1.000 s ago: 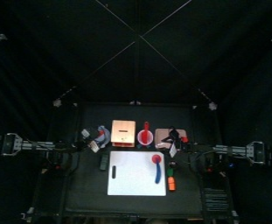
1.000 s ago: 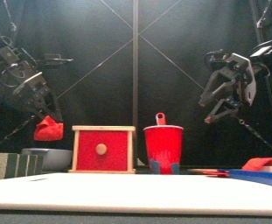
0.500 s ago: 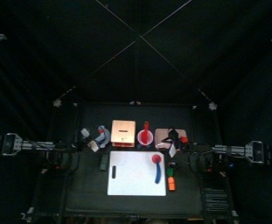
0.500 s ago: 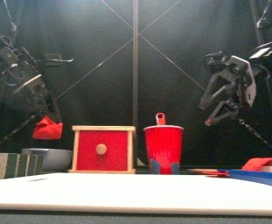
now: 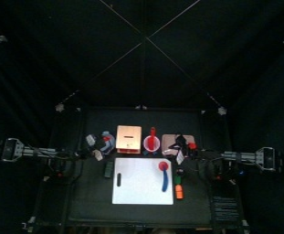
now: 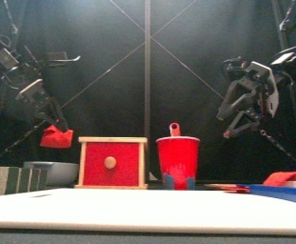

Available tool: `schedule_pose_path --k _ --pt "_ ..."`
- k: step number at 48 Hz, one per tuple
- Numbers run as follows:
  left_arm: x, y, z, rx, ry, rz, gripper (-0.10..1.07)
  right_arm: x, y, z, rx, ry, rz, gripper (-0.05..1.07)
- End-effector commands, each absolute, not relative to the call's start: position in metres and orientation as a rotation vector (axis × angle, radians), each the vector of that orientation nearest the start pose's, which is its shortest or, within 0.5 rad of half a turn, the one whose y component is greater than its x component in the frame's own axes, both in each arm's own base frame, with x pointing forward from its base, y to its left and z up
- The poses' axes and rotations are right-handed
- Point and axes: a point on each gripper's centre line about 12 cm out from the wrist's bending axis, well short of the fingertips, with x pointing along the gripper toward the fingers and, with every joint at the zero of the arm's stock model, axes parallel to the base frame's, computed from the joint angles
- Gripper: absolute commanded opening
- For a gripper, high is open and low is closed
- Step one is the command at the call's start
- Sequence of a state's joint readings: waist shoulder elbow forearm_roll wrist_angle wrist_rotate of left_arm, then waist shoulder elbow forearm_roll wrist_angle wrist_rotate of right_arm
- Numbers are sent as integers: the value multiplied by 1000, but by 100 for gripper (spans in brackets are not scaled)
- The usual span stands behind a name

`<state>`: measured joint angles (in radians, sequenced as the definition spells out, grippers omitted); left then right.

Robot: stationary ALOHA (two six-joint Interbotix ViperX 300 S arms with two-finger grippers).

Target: Drop top half of dough in bowl

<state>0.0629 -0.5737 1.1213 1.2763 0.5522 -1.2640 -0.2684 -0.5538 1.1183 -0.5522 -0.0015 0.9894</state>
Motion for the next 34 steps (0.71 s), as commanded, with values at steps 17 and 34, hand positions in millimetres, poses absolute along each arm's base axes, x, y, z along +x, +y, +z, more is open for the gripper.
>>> schedule_pose_path --k 17,34 --pt "216 74 193 231 691 592 100 243 -67 198 498 470 -374 104" --pt "217 71 192 265 699 580 100 243 -67 198 498 472 -374 104"
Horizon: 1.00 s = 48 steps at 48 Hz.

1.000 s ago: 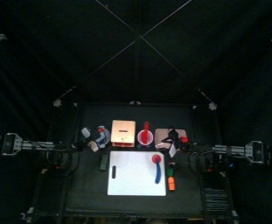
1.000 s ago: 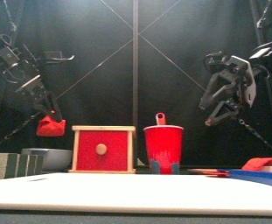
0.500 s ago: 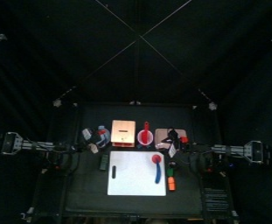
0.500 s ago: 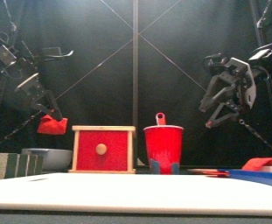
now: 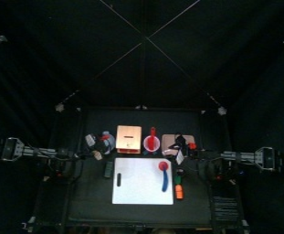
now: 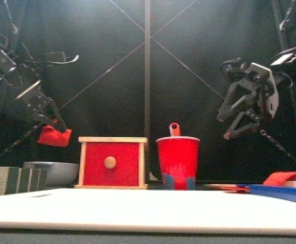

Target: Drop top half of dough in bowl

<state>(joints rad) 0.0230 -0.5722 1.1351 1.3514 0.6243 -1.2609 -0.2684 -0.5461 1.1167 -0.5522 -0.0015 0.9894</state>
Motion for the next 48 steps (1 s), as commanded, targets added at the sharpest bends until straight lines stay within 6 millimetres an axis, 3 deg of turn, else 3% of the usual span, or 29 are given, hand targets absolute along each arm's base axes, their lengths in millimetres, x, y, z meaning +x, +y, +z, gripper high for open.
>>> schedule_pose_path --k 1,25,33,48 --pt "218 71 192 267 698 580 100 243 -67 198 498 473 -375 104" --pt "234 62 201 223 665 557 100 245 -67 201 495 463 -371 104" --pt "241 54 209 127 606 507 100 250 -65 213 464 432 -343 104" --pt "246 29 229 22 464 286 99 261 -43 239 359 373 -216 104"
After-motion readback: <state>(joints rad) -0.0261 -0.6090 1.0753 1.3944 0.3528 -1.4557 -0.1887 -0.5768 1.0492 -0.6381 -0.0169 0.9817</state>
